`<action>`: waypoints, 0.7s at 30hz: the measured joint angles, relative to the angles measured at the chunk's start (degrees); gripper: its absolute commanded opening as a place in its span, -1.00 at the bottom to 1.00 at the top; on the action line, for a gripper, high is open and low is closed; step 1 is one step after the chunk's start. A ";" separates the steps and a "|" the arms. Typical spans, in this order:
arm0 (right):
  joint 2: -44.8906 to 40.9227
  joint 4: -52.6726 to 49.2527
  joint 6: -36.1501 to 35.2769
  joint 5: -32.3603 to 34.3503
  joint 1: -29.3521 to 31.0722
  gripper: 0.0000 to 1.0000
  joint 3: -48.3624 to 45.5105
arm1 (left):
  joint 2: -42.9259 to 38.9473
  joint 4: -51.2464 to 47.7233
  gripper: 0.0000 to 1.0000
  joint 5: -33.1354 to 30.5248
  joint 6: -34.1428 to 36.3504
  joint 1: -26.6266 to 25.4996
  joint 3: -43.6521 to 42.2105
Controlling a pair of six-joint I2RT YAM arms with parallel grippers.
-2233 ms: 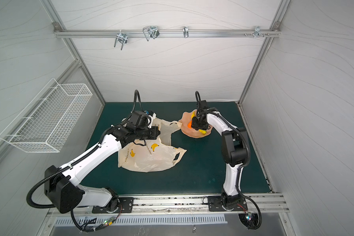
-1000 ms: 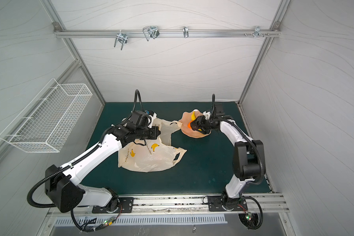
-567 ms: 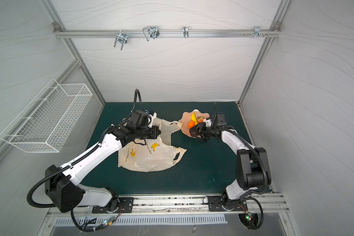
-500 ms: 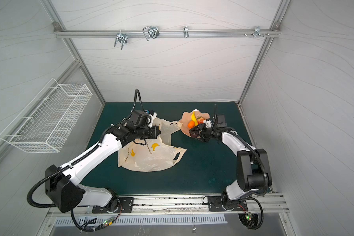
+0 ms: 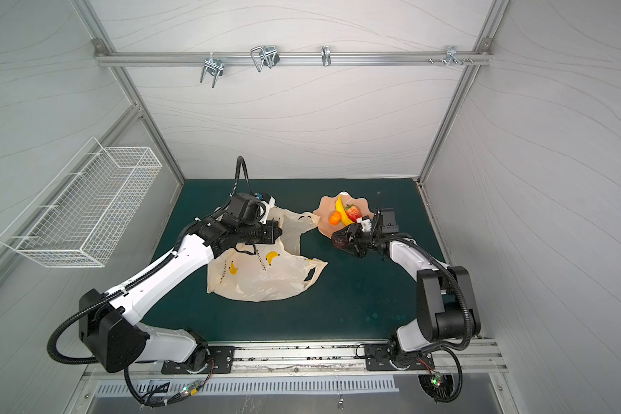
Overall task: Place the fruits into the plastic bag
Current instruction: 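Lift the plum with the right gripper out of the bowl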
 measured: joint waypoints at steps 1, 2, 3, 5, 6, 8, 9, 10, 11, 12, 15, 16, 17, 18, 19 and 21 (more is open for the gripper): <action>0.00 0.26 0.20 -0.02 0.00 -0.17 0.00 | 0.00 -0.02 -1.00 0.00 0.00 0.00 0.02; 0.02 0.50 0.48 -0.09 0.00 -0.17 0.00 | 0.00 -0.04 -1.00 0.00 0.00 0.00 0.00; 0.02 0.81 0.61 -0.17 0.00 -0.17 0.00 | 0.00 -0.04 -1.00 0.00 0.00 0.00 0.00; 0.04 1.66 0.98 -0.39 0.00 -0.18 0.00 | 0.00 -0.04 -1.00 0.02 0.00 0.00 0.02; 0.09 2.08 1.07 -0.50 0.07 -0.18 0.00 | 0.00 -0.04 -1.00 0.04 0.00 0.00 0.00; 0.26 2.84 1.55 -0.61 0.44 -0.18 0.00 | 0.00 -0.04 -1.00 0.20 0.00 0.00 0.02; 0.42 3.13 1.88 -0.63 0.68 -0.17 0.00 | 0.00 -0.07 -1.00 0.24 0.00 0.00 0.00; 0.66 3.52 2.05 -0.68 0.90 -0.18 0.00 | 0.00 -0.07 -1.00 0.35 0.00 0.00 0.02; 0.98 3.91 2.29 -0.70 1.14 -0.18 0.00 | 0.00 -0.07 -1.00 0.42 0.00 0.00 0.02; 1.29 4.26 2.47 -0.70 1.44 -0.18 0.00 | 0.00 -0.09 -1.00 0.44 0.00 0.00 0.02; 2.34 5.09 3.34 -0.57 2.80 -0.20 0.04 | 0.00 -0.11 -1.00 0.63 0.00 0.00 0.00; 2.73 5.40 3.54 -0.52 3.34 -0.20 0.07 | 0.00 -0.11 -1.00 0.70 0.00 0.00 0.00; 3.13 5.77 3.80 -0.48 3.93 -0.21 0.11 | 0.00 -0.13 -1.00 0.76 0.02 0.00 0.02; 3.50 6.10 4.02 -0.46 4.46 -0.21 0.15 | 0.00 -0.13 -1.00 0.83 0.02 0.00 0.02; 3.93 6.51 4.46 -0.44 5.05 -0.21 0.17 | 0.04 -0.13 -1.00 0.85 0.02 0.00 0.02; 4.74 7.50 5.35 -0.37 6.05 -0.21 0.20 | 0.17 -0.13 -1.00 0.87 0.04 0.00 0.02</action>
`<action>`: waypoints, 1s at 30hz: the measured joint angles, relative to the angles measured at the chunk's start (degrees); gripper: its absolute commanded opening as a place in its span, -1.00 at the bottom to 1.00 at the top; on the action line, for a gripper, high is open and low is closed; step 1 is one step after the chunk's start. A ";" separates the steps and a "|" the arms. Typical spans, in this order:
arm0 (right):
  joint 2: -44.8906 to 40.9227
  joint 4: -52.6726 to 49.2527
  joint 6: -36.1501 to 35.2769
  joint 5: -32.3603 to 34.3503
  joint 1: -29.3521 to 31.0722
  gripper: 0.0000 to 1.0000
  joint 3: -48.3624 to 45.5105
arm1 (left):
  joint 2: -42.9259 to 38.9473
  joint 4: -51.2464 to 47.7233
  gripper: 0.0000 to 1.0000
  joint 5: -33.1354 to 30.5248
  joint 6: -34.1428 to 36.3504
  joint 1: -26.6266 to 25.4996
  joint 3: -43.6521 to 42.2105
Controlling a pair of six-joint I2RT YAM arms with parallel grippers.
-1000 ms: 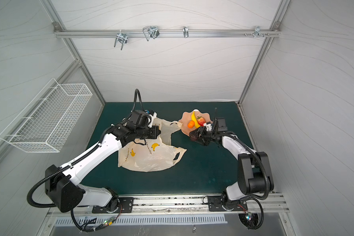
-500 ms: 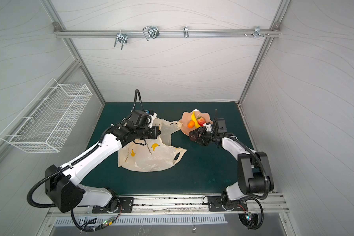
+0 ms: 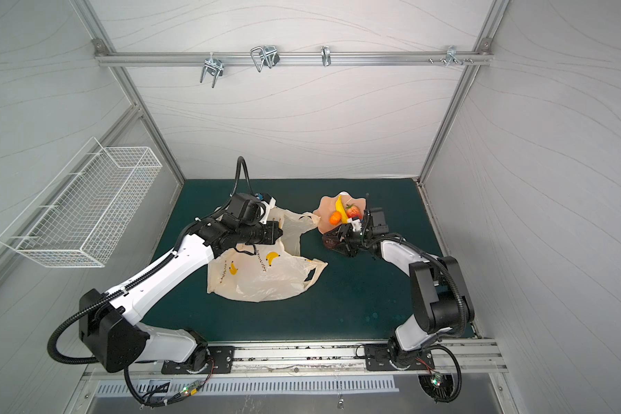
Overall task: Place the fruits into the plastic bag
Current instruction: 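Lift the plum with the right gripper out of the bowl, then carry the plum into the bag opening held by the left gripper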
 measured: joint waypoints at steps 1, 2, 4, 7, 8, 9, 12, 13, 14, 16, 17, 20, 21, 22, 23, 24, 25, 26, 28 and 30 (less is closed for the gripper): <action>0.46 0.55 0.55 0.04 0.50 -0.22 0.07 | 0.07 -0.02 -1.00 0.02 0.00 0.00 0.00; 0.90 0.98 0.96 0.11 0.92 -0.23 0.15 | 0.13 -0.02 -1.00 0.02 0.00 0.00 0.00; 2.03 2.14 1.95 0.28 1.97 -0.24 0.52 | 0.22 -0.02 -1.00 0.09 0.02 0.00 0.00; 3.74 3.74 3.52 0.57 3.45 -0.25 1.40 | 0.66 -0.04 -1.00 0.20 0.02 0.00 0.46; 4.20 4.35 4.11 0.61 4.00 -0.25 1.66 | 0.79 0.00 -1.00 0.20 0.02 0.00 0.57; 4.76 5.01 4.63 0.66 4.70 -0.25 2.01 | 0.85 -0.02 -1.00 0.22 0.04 0.00 0.66; 6.75 7.26 6.47 0.79 6.88 -0.25 3.04 | 0.96 -0.02 -1.00 0.24 0.02 0.00 0.74; 7.54 8.00 7.17 0.85 7.67 -0.26 3.41 | 1.01 0.00 -1.00 0.26 0.02 0.00 0.76; 8.31 8.61 7.72 0.87 8.39 -0.26 3.76 | 1.01 -0.02 -1.00 0.26 0.02 0.00 0.76; 10.14 10.23 9.16 0.94 10.08 -0.27 4.59 | 1.01 -0.02 -1.00 0.37 0.02 0.00 0.79; 10.86 10.86 9.77 0.94 10.71 -0.27 4.92 | 1.01 -0.02 -1.00 0.39 0.02 0.00 0.79; 13.27 12.66 11.69 0.92 12.90 -0.27 6.23 | 1.05 0.00 -1.00 0.42 0.02 0.00 0.87; 14.12 13.09 12.17 0.94 13.66 -0.27 6.84 | 1.05 -0.02 -1.00 0.42 0.02 0.00 0.87; 14.82 13.51 12.63 0.94 14.38 -0.27 7.50 | 1.09 -0.02 -1.00 0.42 0.02 0.00 0.87; 15.37 13.62 12.98 0.94 14.95 -0.28 8.07 | 1.11 0.00 -1.00 0.44 0.02 0.00 0.87; 15.93 13.75 13.31 0.94 15.69 -0.28 8.76 | 1.16 -0.02 -1.00 0.44 0.00 0.00 0.87; 16.46 13.94 13.64 0.94 16.44 -0.28 9.57 | 1.20 -0.02 -1.00 0.46 0.00 0.00 0.87; 16.85 14.12 13.81 0.92 17.03 -0.28 10.21 | 1.22 0.00 -1.00 0.46 0.00 0.00 0.87; 17.92 14.84 14.53 0.90 18.45 -0.28 11.72 | 1.27 0.00 -1.00 0.59 0.00 0.00 0.87; 19.08 15.37 15.04 0.90 19.67 -0.29 13.11 | 1.31 0.00 -1.00 0.74 -0.02 0.00 0.87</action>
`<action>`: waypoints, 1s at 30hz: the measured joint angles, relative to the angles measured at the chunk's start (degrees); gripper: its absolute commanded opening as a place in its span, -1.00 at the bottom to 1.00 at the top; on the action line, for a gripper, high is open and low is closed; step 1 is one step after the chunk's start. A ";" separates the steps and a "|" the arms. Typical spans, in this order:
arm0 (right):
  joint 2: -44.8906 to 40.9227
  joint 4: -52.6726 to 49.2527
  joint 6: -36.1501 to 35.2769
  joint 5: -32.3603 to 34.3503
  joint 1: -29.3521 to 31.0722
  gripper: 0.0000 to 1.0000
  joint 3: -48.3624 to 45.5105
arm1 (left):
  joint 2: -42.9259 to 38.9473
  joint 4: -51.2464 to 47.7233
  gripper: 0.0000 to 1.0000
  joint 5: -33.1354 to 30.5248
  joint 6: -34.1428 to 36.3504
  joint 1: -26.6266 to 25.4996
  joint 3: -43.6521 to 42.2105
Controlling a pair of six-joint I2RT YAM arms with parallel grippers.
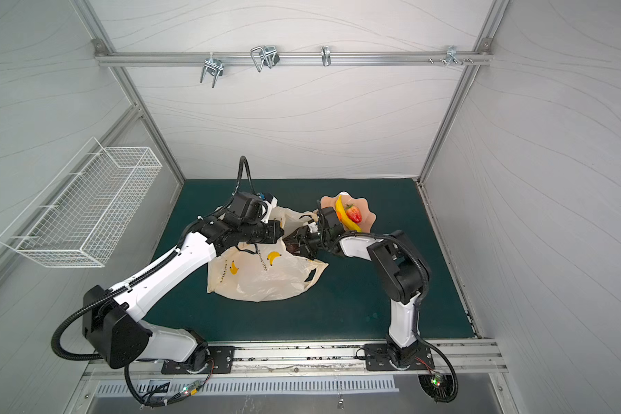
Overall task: Place the fruits into the plastic bag
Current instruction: 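Carry the plum into the bag opening held by the left gripper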
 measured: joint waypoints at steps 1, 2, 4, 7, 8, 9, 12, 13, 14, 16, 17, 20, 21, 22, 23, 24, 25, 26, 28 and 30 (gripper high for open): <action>0.72 0.17 0.17 0.00 0.68 -0.29 0.76 | 0.00 0.00 -1.00 0.09 0.00 0.00 0.00; 1.33 0.22 0.46 0.00 1.20 -0.29 1.38 | 0.00 0.00 -1.00 0.15 0.00 0.00 0.00; 2.75 0.31 1.09 0.00 2.45 -0.29 2.86 | 0.00 0.02 -1.00 0.33 0.00 0.00 0.00; 4.87 0.59 1.84 -0.07 3.98 -0.30 4.92 | 0.00 0.02 -1.00 0.52 -0.02 0.00 0.00; 5.55 0.70 2.21 -0.11 4.44 -0.30 5.57 | 0.00 0.02 -1.00 0.55 -0.02 0.00 0.00; 6.25 0.79 2.62 -0.11 4.90 -0.30 6.27 | 0.00 0.02 -1.00 0.57 -0.02 0.00 0.00; 8.26 1.14 3.52 -0.24 6.14 -0.30 8.31 | 0.00 0.02 -1.00 0.68 -0.04 0.00 0.00; 8.96 1.20 3.89 -0.26 6.54 -0.30 9.03 | 0.00 0.02 -1.00 0.72 -0.04 0.00 0.00; 9.53 1.22 4.22 -0.31 6.88 -0.31 9.64 | 0.00 0.02 -1.00 0.72 -0.04 0.00 0.00; 10.75 1.53 5.01 -0.46 7.61 -0.34 10.99 | 0.00 0.04 -1.00 0.74 -0.04 -0.02 0.00; 11.34 1.57 5.25 -0.55 7.89 -0.35 11.65 | 0.00 0.04 -1.00 0.74 -0.04 -0.02 0.00; 13.09 1.60 6.08 -0.79 8.76 -0.34 13.60 | 0.00 0.04 -1.00 0.76 -0.07 -0.15 0.00; 13.62 1.51 6.14 -0.94 9.03 -0.34 14.23 | 0.00 0.07 -1.00 0.76 -0.07 -0.24 0.00; 14.01 1.49 6.21 -1.07 9.27 -0.34 14.80 | 0.00 0.07 -1.00 0.79 -0.09 -0.31 0.00; 14.43 1.44 6.29 -1.22 9.51 -0.34 15.37 | 0.00 0.07 -1.00 0.81 -0.09 -0.35 0.00; 14.80 1.33 6.36 -1.42 9.77 -0.34 15.98 | 0.00 0.11 -1.00 0.83 -0.11 -0.39 0.00; 15.23 1.09 6.45 -1.62 10.05 -0.34 16.79 | 0.00 0.15 -1.00 0.83 -0.13 -0.39 0.00; 15.58 0.98 6.47 -1.79 10.29 -0.36 17.33 | 0.00 0.20 -1.00 0.83 -0.15 -0.39 0.00; 16.44 0.37 6.47 -2.14 10.95 -0.39 18.80 | 0.00 0.24 -1.00 0.85 -0.17 -0.46 0.00; 16.96 -0.33 6.45 -2.56 11.50 -0.35 19.61 | 0.00 0.24 -1.00 0.85 -0.17 -0.61 0.00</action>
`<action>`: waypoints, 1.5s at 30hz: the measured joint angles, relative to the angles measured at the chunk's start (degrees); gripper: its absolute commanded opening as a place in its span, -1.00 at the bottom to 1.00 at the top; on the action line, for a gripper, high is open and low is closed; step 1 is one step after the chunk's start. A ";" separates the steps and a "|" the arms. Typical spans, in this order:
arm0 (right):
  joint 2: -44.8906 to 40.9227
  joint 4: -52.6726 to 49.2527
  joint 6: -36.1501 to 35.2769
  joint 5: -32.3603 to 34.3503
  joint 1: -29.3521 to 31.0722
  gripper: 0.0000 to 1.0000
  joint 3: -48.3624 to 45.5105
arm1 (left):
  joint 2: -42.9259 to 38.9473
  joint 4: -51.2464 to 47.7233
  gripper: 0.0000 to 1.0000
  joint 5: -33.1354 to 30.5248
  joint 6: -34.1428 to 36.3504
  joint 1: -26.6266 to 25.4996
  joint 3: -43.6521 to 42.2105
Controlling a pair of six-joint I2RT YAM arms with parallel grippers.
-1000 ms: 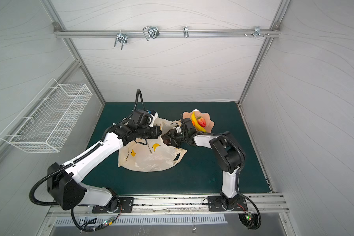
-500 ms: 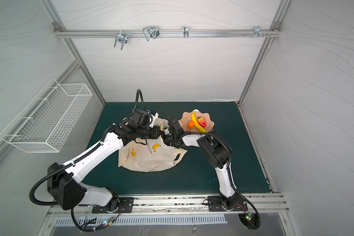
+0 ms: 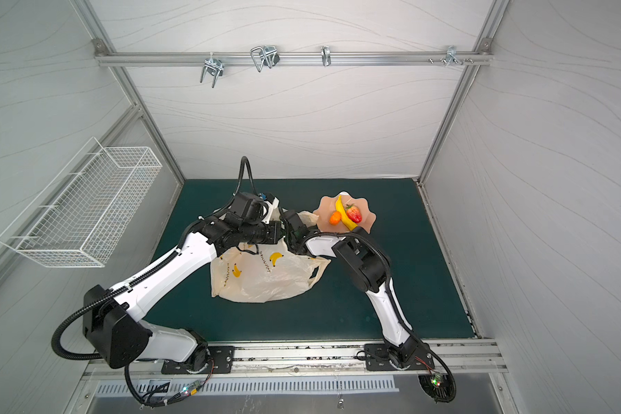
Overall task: Place the fruits into the plastic bag
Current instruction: 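Carry the plum into the bag opening held by the left gripper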
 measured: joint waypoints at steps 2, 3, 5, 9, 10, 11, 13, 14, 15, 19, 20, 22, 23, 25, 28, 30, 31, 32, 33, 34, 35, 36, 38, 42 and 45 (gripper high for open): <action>0.39 -1.05 -0.15 -0.63 0.33 -0.33 0.39 | 0.00 -0.13 -1.00 0.04 -0.02 -0.09 0.00; 0.63 -1.68 -0.33 -0.90 0.42 -0.32 0.66 | 0.00 -0.11 -1.00 0.04 -0.04 -0.09 0.00; 0.94 -2.58 -0.52 -1.46 0.50 -0.28 1.03 | 0.00 -0.09 -1.00 0.04 -0.09 -0.09 -0.02; 1.07 -3.61 -0.63 -2.29 0.72 -0.14 1.31 | 0.00 -0.07 -1.00 0.04 -0.17 -0.09 -0.02; 1.07 -3.76 -0.63 -2.51 0.76 -0.11 1.31 | 0.00 -0.07 -1.00 0.04 -0.24 -0.11 -0.02; 1.07 -3.82 -0.66 -2.67 0.79 -0.08 1.31 | 0.00 -0.04 -1.00 0.04 -0.28 -0.11 -0.02; 1.07 -4.17 -0.66 -3.02 0.79 -0.02 1.31 | 0.00 -0.04 -1.00 0.04 -0.33 -0.13 -0.04; 1.07 -4.22 -0.66 -3.08 0.79 0.02 1.31 | 0.00 -0.02 -1.00 0.04 -0.33 -0.15 -0.04; 1.07 -4.24 -0.66 -3.13 0.79 0.05 1.31 | 0.00 -0.02 -1.00 0.04 -0.33 -0.22 -0.04; 1.07 -4.39 -0.74 -3.30 0.79 0.18 1.31 | -0.02 0.00 -1.00 0.04 -0.33 -0.37 -0.04; 1.07 -4.44 -0.87 -3.34 0.79 0.22 1.31 | -0.02 0.00 -1.00 0.04 -0.33 -0.37 -0.04; 1.07 -4.57 -0.90 -3.43 0.79 0.34 1.31 | -0.02 -0.02 -1.00 0.04 -0.33 -0.37 -0.04; 1.07 -4.61 -1.03 -3.45 0.79 0.42 1.31 | -0.04 -0.02 -1.00 0.04 -0.33 -0.37 -0.02; 1.07 -4.59 -1.25 -3.54 0.79 0.55 1.31 | -0.07 -0.02 -1.00 0.04 -0.33 -0.37 -0.04; 1.07 -4.94 -2.10 -3.39 0.79 0.69 1.27 | -0.11 0.00 -1.00 0.02 -0.33 -0.37 -0.04; 1.07 -5.07 -2.71 -3.37 0.76 0.75 1.27 | -0.11 -0.02 -1.00 0.02 -0.33 -0.37 -0.04; 1.07 -5.09 -2.97 -3.37 0.76 0.77 1.25 | -0.11 0.00 -1.00 0.02 -0.33 -0.37 -0.04; 1.05 -5.09 -3.15 -3.32 0.76 0.80 1.20 | -0.11 0.00 -1.00 0.02 -0.33 -0.37 -0.09; 1.05 -5.09 -3.43 -3.30 0.76 0.82 1.18 | -0.13 0.02 -1.00 0.02 -0.33 -0.37 -0.15; 1.03 -5.07 -3.48 -3.23 0.76 0.85 1.14 | -0.15 0.07 -1.00 0.02 -0.33 -0.37 -0.26; 1.01 -5.03 -3.65 -3.21 0.76 0.86 1.03 | -0.22 0.17 -1.00 0.00 -0.33 -0.39 -0.44; 0.98 -5.01 -3.85 -3.19 0.74 0.89 0.87 | -0.28 0.20 -1.00 0.00 -0.33 -0.39 -0.55; 0.90 -4.98 -3.98 -3.17 0.70 0.90 0.50 | -0.44 0.31 -1.00 -0.04 -0.33 -0.42 -0.83; 0.33 -5.01 -4.07 -2.99 0.42 0.95 -0.48 | -0.85 0.52 -1.00 -0.04 -0.48 -0.42 -1.57; -0.48 -5.03 -4.33 -2.89 -0.04 0.98 -1.38 | -1.07 0.63 -1.00 -0.04 -0.57 -0.42 -1.97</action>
